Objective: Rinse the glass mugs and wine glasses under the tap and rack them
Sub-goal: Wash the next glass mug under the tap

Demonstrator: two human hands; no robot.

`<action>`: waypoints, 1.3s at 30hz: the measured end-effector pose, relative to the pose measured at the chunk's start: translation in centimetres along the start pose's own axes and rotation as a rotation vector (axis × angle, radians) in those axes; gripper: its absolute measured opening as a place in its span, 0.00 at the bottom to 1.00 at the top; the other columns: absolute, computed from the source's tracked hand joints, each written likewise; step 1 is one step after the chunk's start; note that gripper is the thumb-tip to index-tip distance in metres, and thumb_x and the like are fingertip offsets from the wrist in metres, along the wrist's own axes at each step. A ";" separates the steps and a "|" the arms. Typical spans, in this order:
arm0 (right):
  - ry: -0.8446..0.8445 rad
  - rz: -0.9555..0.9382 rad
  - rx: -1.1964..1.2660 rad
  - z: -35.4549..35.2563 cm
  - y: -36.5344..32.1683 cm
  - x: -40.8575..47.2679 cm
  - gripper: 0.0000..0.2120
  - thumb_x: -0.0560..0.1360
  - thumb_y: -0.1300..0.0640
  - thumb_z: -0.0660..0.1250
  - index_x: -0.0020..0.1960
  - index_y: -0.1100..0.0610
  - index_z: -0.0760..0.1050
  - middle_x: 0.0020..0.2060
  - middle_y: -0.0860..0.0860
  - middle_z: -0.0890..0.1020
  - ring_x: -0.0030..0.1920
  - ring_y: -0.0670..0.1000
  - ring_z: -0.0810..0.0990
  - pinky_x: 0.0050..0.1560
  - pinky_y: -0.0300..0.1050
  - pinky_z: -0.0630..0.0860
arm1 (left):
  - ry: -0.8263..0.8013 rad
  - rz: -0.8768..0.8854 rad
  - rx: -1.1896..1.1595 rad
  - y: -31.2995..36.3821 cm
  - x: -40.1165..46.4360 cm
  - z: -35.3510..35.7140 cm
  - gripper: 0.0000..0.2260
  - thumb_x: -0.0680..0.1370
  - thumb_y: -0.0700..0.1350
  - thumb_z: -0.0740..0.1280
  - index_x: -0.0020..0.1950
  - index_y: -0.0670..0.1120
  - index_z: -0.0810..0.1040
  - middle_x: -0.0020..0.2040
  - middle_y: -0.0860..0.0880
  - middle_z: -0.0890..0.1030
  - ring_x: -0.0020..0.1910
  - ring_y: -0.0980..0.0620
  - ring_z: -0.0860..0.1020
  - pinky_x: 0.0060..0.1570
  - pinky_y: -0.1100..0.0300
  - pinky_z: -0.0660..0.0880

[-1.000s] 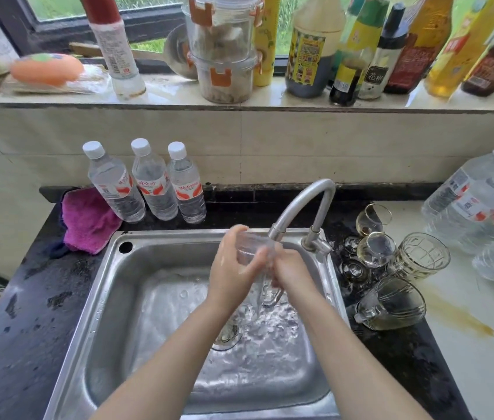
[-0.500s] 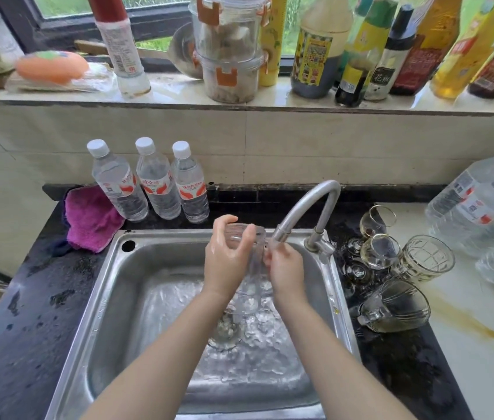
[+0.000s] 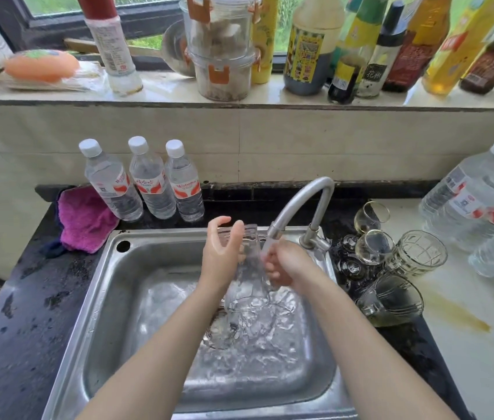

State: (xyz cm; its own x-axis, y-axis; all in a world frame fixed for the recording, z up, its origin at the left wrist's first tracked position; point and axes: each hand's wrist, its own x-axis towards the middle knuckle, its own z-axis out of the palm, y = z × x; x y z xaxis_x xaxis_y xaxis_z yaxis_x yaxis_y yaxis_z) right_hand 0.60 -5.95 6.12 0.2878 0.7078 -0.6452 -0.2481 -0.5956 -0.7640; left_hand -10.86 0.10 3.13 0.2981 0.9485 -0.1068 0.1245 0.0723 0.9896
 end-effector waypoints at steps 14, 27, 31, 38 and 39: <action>0.192 -0.218 0.458 -1.0 1.0 -1.6 0.24 0.82 0.48 0.54 0.29 0.54 0.68 0.19 0.46 0.60 0.17 0.44 0.55 0.17 0.36 0.52 | -0.308 0.017 0.220 -1.3 -3.4 2.8 0.26 0.68 0.73 0.54 0.58 0.59 0.69 0.52 0.60 0.77 0.46 0.62 0.77 0.43 0.66 0.71; 0.132 -0.063 0.171 -1.5 4.2 1.0 0.23 0.80 0.43 0.53 0.38 0.59 0.73 0.25 0.49 0.72 0.23 0.46 0.68 0.22 0.36 0.64 | -0.294 -0.335 -0.171 0.5 -0.8 2.4 0.24 0.78 0.63 0.57 0.58 0.43 0.74 0.46 0.39 0.83 0.41 0.43 0.84 0.43 0.51 0.81; 0.313 -0.518 -0.260 1.3 5.5 0.3 0.18 0.82 0.44 0.50 0.53 0.52 0.75 0.50 0.47 0.78 0.48 0.38 0.76 0.48 0.29 0.72 | 0.017 -0.142 -0.085 0.2 -1.8 3.3 0.19 0.72 0.63 0.66 0.50 0.49 0.71 0.45 0.45 0.81 0.42 0.49 0.80 0.42 0.53 0.77; 0.256 -0.434 -0.205 1.8 4.4 -1.4 0.22 0.81 0.42 0.48 0.66 0.53 0.68 0.55 0.48 0.79 0.58 0.52 0.78 0.52 0.45 0.72 | -0.029 -0.097 -0.009 0.5 -3.2 3.9 0.28 0.78 0.58 0.60 0.73 0.47 0.59 0.64 0.48 0.75 0.63 0.51 0.74 0.61 0.56 0.71; 0.205 -0.358 -0.085 1.1 3.7 -0.9 0.24 0.80 0.40 0.48 0.61 0.53 0.74 0.50 0.48 0.82 0.55 0.52 0.80 0.52 0.47 0.74 | -0.095 -0.069 0.001 0.1 -4.0 4.1 0.29 0.79 0.57 0.60 0.76 0.53 0.53 0.70 0.52 0.68 0.68 0.55 0.69 0.65 0.58 0.67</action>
State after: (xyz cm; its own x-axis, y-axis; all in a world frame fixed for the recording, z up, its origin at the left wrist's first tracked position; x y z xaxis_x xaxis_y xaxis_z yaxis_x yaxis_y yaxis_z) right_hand -1.61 -8.33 3.91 0.5221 0.7905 -0.3200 -0.0241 -0.3614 -0.9321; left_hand -8.18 -4.90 3.26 0.3772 0.9078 -0.1835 0.1493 0.1359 0.9794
